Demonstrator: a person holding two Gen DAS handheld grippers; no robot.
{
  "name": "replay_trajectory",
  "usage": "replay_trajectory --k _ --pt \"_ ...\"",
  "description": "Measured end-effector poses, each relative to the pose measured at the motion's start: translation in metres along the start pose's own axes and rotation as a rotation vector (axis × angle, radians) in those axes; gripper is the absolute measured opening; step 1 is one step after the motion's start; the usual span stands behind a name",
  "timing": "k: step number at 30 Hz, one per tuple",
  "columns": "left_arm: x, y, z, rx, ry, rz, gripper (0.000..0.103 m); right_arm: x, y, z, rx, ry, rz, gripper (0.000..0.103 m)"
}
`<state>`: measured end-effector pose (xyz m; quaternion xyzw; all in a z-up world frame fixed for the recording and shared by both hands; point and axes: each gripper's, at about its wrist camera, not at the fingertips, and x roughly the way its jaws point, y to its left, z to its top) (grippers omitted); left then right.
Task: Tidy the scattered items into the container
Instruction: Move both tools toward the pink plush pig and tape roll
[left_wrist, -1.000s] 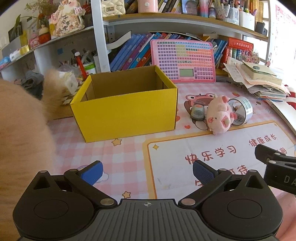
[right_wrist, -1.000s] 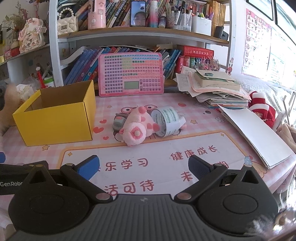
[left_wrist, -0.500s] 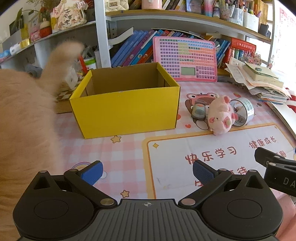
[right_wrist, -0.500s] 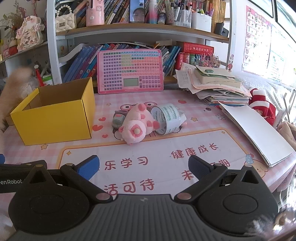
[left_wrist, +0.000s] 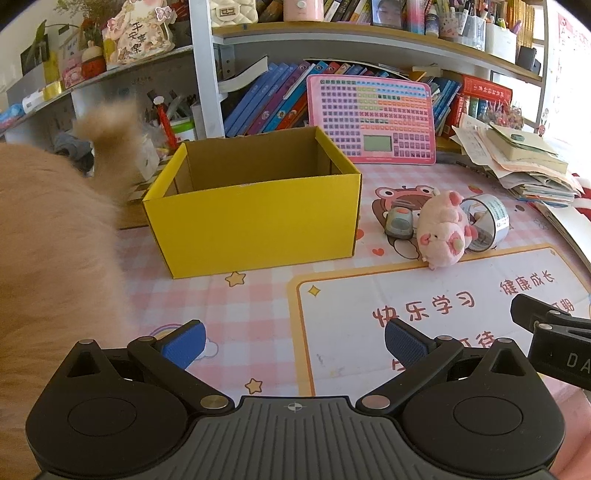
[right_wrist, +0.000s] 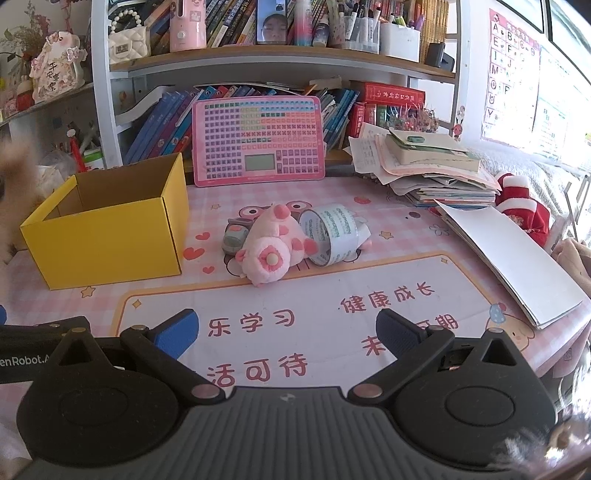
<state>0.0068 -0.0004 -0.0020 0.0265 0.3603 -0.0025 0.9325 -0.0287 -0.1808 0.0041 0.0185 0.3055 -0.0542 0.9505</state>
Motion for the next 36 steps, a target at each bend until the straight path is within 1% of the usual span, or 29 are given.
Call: replay_trajectory --k 14,26,29,32,36 --pt "-0.001 0.001 -0.002 0.007 -0.001 -0.001 0.103 0.0 0.0 -0.002 0.002 0.005 -0.001 0.103" --pt "0.004 0.003 0.003 0.019 -0.008 -0.017 0.103 0.0 0.003 0.002 0.01 0.0 -0.012 0.103" --pt "0.007 0.003 0.003 0.011 0.002 -0.025 0.103 0.001 0.004 0.003 0.01 0.001 0.0 0.103" --pt "0.011 0.002 0.004 0.012 0.016 -0.05 0.103 0.004 0.003 0.005 0.02 -0.005 0.019 0.103" --pt "0.017 -0.004 0.008 0.024 0.003 -0.045 0.103 0.016 -0.002 0.01 0.032 0.01 0.022 0.103"
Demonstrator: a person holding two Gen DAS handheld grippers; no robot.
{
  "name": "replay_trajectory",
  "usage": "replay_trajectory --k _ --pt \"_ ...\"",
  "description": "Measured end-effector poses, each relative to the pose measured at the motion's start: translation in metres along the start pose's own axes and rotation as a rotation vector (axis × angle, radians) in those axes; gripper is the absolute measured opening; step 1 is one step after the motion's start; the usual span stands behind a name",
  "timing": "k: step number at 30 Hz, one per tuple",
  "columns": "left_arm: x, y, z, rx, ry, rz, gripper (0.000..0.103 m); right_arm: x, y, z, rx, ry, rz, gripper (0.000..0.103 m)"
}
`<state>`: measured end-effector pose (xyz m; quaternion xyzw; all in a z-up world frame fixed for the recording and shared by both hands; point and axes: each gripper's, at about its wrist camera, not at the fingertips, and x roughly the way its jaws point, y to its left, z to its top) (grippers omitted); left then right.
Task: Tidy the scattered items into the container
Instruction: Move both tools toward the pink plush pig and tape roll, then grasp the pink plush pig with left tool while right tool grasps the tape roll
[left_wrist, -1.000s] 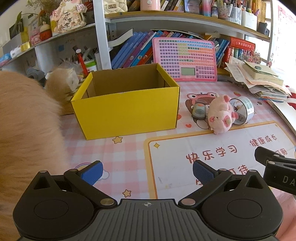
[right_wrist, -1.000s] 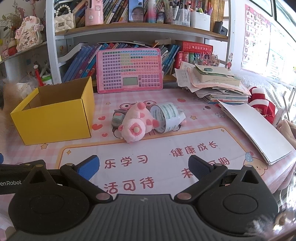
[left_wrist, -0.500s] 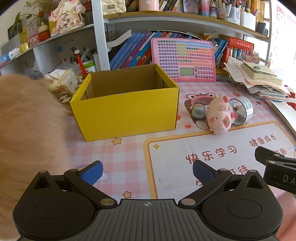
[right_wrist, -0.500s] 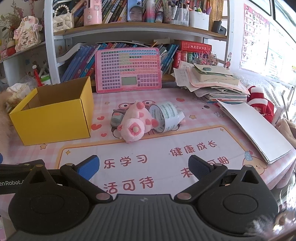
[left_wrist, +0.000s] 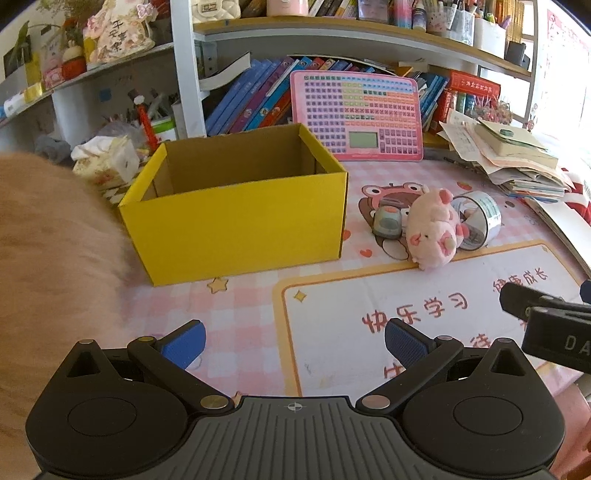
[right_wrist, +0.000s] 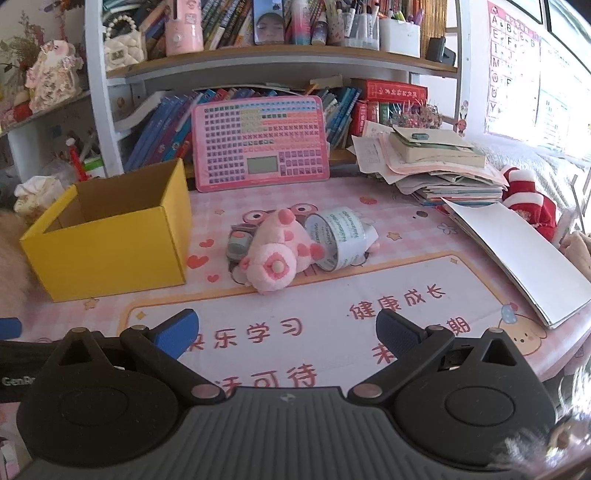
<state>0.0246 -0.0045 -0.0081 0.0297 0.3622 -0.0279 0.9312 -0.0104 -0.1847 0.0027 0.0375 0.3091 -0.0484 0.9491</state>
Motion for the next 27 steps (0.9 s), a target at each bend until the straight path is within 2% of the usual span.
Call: replay_trajectory --k 8,10,15,19,27 --pt "0.02 -0.025 0.014 0.021 -0.041 0.007 0.103 0.033 -0.023 0.021 0.013 0.049 0.002 0.103" --pt "0.027 -0.032 0.02 0.005 -0.031 -0.012 0.103 0.042 -0.029 0.029 -0.003 0.044 -0.015 0.103" --pt "0.048 -0.056 0.035 0.007 -0.007 -0.024 0.103 0.065 -0.053 0.047 -0.001 0.028 0.038 0.103" --pt "0.065 -0.079 0.045 0.02 0.035 -0.093 0.103 0.087 -0.065 0.061 -0.04 0.031 0.066 0.102" --pt "0.092 -0.126 0.067 0.095 0.062 -0.15 0.102 0.136 -0.085 0.082 -0.081 0.078 0.132 0.082"
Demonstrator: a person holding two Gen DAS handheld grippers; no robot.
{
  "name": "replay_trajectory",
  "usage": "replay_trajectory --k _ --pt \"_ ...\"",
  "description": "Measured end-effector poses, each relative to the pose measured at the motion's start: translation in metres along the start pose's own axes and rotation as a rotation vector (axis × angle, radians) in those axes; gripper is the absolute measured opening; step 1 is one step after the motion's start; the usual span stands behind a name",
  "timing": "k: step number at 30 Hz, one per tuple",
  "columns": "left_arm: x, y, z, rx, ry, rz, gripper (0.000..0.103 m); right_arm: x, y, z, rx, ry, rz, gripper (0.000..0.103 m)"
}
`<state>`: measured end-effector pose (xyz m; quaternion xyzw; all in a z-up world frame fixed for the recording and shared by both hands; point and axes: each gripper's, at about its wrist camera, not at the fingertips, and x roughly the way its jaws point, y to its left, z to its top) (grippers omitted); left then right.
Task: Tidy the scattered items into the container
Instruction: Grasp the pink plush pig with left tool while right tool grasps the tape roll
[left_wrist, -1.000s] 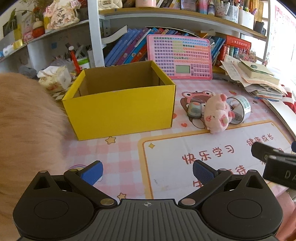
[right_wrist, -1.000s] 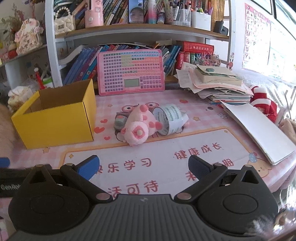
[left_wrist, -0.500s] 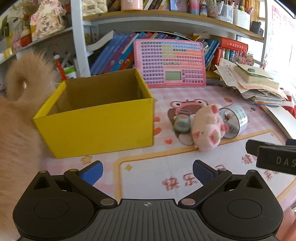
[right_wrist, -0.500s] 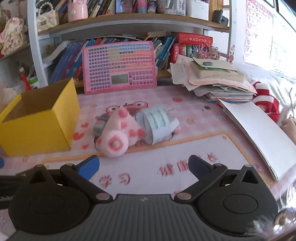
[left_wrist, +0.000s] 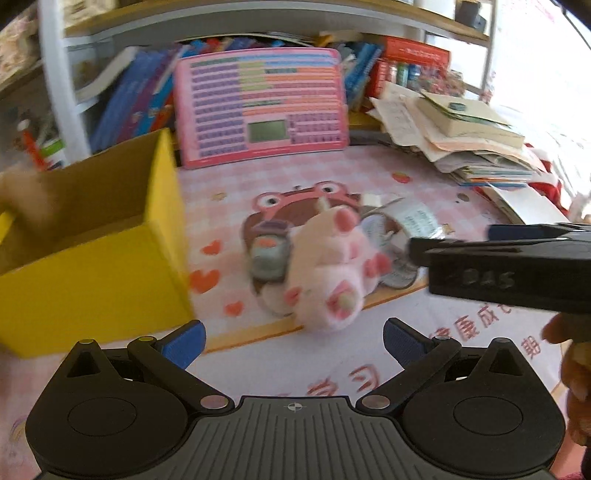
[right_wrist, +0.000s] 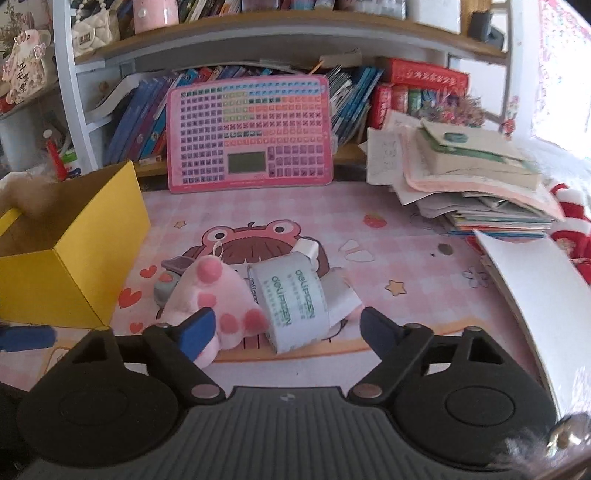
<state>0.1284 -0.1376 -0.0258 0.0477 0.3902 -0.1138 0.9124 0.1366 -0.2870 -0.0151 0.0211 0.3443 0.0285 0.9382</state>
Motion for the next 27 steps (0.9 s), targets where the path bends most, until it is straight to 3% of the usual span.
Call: replay_trajectory --k 8,16,22,26,27 --pt "0.036 -0.02 0.019 0.074 -0.016 0.02 0.098 0.031 -0.013 0.003 -0.046 0.048 0.071 0.07" --pt "0.068 -0.036 0.026 0.123 0.001 0.05 0.086 0.051 -0.024 0.009 -0.085 0.08 0.09 0.062" --pt "0.078 -0.038 0.025 0.11 0.013 0.047 0.071 0.054 -0.024 0.01 -0.124 0.091 0.144 0.044" --pt "0.07 -0.037 0.024 0.104 0.01 0.027 0.052 0.048 -0.028 0.011 -0.128 0.069 0.165 0.043" --pt "0.067 -0.035 0.024 0.093 0.013 0.017 0.042 0.046 -0.029 0.012 -0.121 0.064 0.169 0.043"
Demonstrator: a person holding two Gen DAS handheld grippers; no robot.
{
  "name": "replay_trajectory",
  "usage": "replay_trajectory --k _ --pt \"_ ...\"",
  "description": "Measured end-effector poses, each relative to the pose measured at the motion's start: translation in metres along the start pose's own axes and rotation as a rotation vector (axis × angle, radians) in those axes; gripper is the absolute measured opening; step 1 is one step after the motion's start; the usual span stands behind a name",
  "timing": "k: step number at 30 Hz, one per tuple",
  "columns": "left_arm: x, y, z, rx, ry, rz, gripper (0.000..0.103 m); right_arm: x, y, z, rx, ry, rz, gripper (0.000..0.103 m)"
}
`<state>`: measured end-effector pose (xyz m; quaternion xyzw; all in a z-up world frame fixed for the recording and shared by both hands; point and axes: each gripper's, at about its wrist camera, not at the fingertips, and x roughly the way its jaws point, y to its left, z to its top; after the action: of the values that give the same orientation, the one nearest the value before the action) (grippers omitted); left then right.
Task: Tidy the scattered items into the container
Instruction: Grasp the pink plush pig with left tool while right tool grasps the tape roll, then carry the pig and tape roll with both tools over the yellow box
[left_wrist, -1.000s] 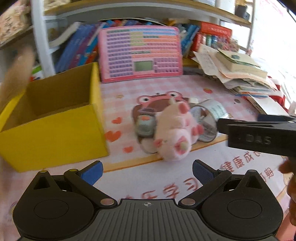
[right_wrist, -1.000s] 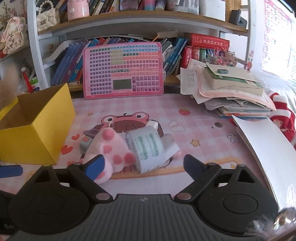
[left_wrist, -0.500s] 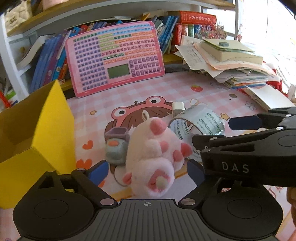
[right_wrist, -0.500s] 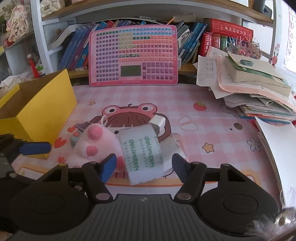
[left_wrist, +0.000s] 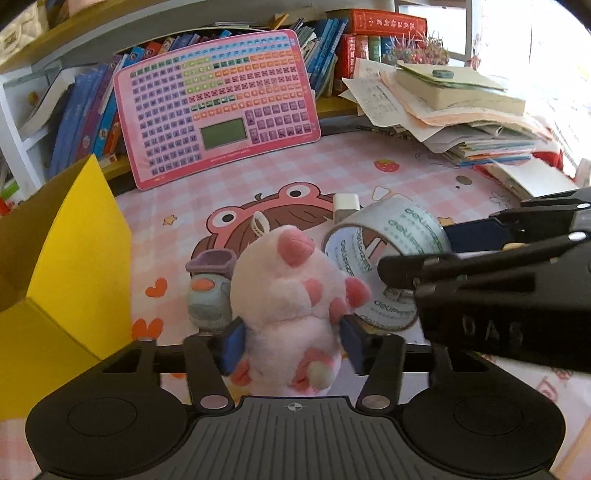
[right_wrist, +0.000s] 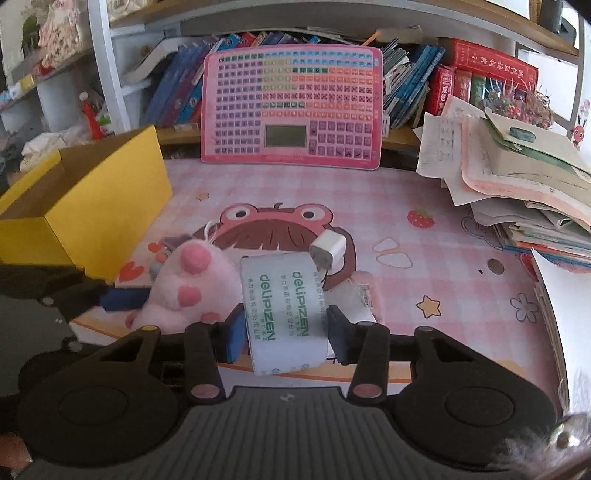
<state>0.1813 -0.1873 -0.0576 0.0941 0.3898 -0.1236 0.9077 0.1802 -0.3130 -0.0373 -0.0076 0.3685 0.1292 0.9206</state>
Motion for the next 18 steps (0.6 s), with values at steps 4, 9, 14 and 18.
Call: replay_trajectory --k 4,9,14,18 --pt "-0.014 0.009 -0.001 -0.046 -0.001 -0.037 0.041 -0.01 -0.005 0.002 0.021 -0.026 0.017 0.043" --pt "-0.038 0.017 0.003 -0.097 -0.033 -0.048 0.04 -0.021 -0.007 0.007 0.035 -0.06 0.04 0.042" --pt "-0.064 0.028 0.012 -0.129 -0.095 -0.037 0.04 -0.028 -0.006 0.017 0.065 -0.091 0.077 0.042" --pt "-0.088 0.041 0.014 -0.161 -0.144 -0.025 0.04 -0.035 -0.003 0.029 0.074 -0.126 0.092 0.042"
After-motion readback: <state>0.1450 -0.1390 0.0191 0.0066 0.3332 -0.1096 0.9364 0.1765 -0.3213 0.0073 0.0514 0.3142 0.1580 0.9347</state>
